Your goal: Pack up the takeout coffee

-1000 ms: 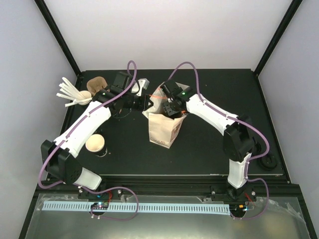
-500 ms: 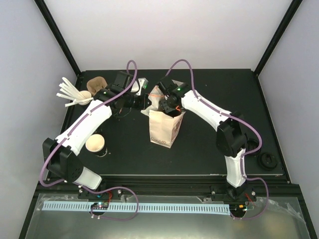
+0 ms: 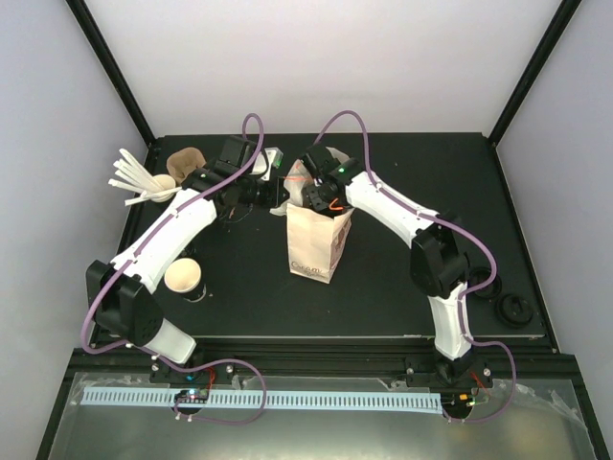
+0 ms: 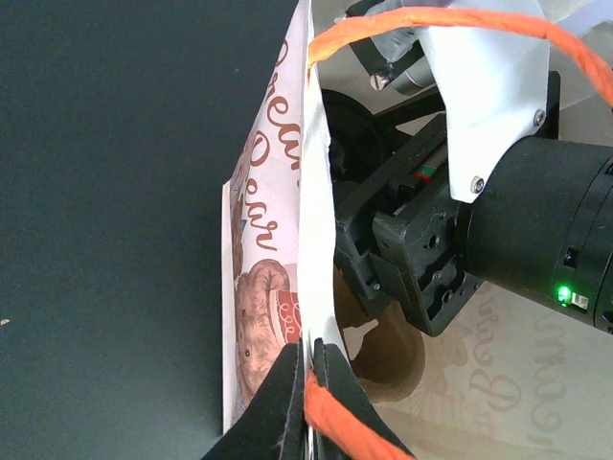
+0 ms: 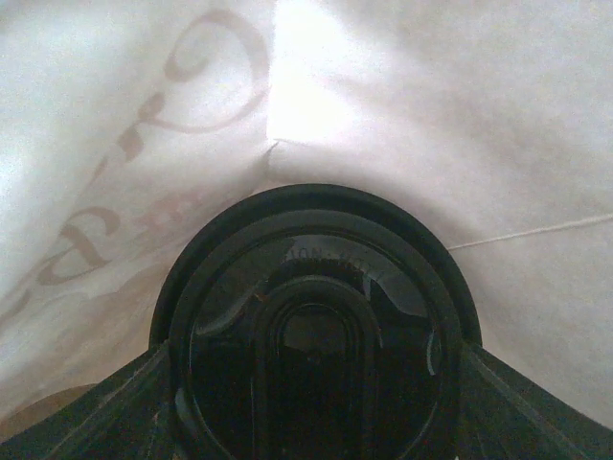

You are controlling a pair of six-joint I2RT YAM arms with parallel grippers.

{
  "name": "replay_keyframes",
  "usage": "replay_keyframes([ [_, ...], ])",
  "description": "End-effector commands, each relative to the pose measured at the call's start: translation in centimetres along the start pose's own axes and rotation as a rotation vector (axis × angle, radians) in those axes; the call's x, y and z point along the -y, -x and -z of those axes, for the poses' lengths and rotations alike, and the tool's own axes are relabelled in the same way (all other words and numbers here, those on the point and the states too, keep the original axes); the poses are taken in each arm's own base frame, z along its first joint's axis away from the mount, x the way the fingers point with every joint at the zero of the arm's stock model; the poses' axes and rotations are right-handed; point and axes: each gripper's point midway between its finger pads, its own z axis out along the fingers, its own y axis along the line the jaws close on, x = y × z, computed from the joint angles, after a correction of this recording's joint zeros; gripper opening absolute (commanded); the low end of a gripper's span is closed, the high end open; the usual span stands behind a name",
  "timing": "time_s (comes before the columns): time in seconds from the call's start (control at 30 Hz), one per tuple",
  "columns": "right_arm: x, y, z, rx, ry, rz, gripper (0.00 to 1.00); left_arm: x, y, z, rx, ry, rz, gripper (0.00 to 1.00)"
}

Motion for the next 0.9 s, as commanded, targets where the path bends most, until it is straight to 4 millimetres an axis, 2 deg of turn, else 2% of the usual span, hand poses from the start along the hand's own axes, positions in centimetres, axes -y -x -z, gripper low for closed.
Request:
replay_keyframes([
  [0.0, -1.9, -14.4, -6.2, -0.523, 0.071, 0.071, 0.36, 0.1, -0.1, 0.0, -0.023, -0.003, -0.001, 0.02],
  [0.27, -1.4, -14.9, -1.6, -0.574, 0.104, 0.084, 0.35, 0.5, 0.3, 0.8, -0.014, -0.007, -0.020, 0.02],
  [0.47, -1.2, -15.0, -0.2, -0.609, 0.111, 0.092, 0.33, 0.4, -0.2, 0.9, -0.022, -0.006, -0.022, 0.02],
  [0.57, -1.1, -15.4, -1.2, -0.622, 0.095, 0.105, 0.33, 0.3, -0.5, 0.9, -0.025, -0.007, -0.020, 0.02],
  [0.8, -0.8, -14.2, -6.4, -0.569, 0.011, 0.117, 0.33, 0.2, -0.7, 0.8, -0.030, -0.007, -0.020, 0.02],
  [0.87, -1.1, -14.3, -7.1, -0.571, 0.016, 0.110, 0.33, 0.2, -0.7, 0.8, -0.030, -0.007, -0.020, 0.02],
])
